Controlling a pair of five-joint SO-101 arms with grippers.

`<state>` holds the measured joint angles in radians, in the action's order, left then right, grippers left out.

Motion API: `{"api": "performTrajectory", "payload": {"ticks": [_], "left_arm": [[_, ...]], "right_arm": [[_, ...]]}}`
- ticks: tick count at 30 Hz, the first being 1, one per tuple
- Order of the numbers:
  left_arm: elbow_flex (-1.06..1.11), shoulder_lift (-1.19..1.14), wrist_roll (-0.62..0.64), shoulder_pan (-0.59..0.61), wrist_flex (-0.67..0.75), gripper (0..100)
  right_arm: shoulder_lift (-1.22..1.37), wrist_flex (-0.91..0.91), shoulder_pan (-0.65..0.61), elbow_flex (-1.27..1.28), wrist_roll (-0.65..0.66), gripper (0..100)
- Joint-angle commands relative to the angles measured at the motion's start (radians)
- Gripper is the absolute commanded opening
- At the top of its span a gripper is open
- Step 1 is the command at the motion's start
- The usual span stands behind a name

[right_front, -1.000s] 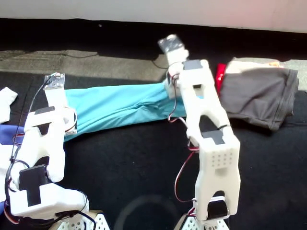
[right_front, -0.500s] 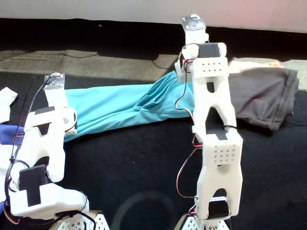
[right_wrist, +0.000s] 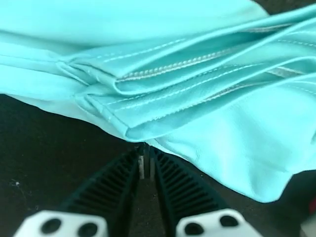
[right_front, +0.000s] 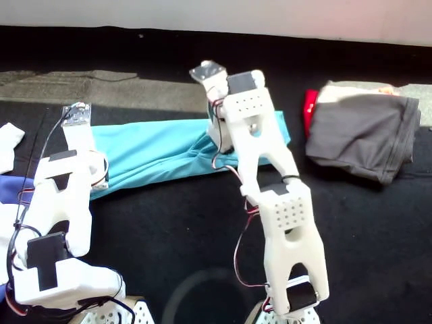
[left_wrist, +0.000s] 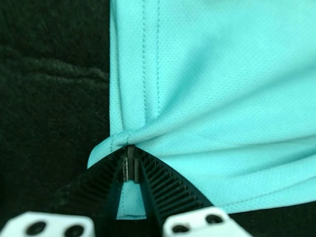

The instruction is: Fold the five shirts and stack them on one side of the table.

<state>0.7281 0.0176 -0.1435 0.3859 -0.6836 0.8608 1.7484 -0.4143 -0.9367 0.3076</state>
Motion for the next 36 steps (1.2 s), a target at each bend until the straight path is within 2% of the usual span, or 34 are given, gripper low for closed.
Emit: {"api": "performTrajectory", "payload": {"ticks": [1,9,13,19,24,30,36], "left_arm": [[0.004,0.015,0.003,-0.016,0.012,1],[0.004,0.015,0.003,-0.016,0.012,1],[0.002,0.015,0.003,-0.016,0.012,1],[0.002,0.015,0.003,-0.016,0.012,1],[0.002,0.015,0.003,-0.016,0.012,1],[0.002,0.015,0.003,-0.016,0.012,1],[0.002,0.015,0.003,-0.016,0.012,1]], "right_arm": [[0.028,-0.021,-0.008,-0.05,0.006,0.6],[0.031,-0.199,-0.015,-0.05,0.002,0.6],[0.03,-0.199,-0.025,-0.051,0.002,0.6],[0.031,-0.125,-0.028,-0.214,0.003,0.6],[0.041,-0.073,-0.096,-0.272,0.003,0.6],[0.044,-0.124,-0.202,-0.229,0.002,0.6],[0.162,-0.197,-0.217,-0.239,0.002,0.6]]}}
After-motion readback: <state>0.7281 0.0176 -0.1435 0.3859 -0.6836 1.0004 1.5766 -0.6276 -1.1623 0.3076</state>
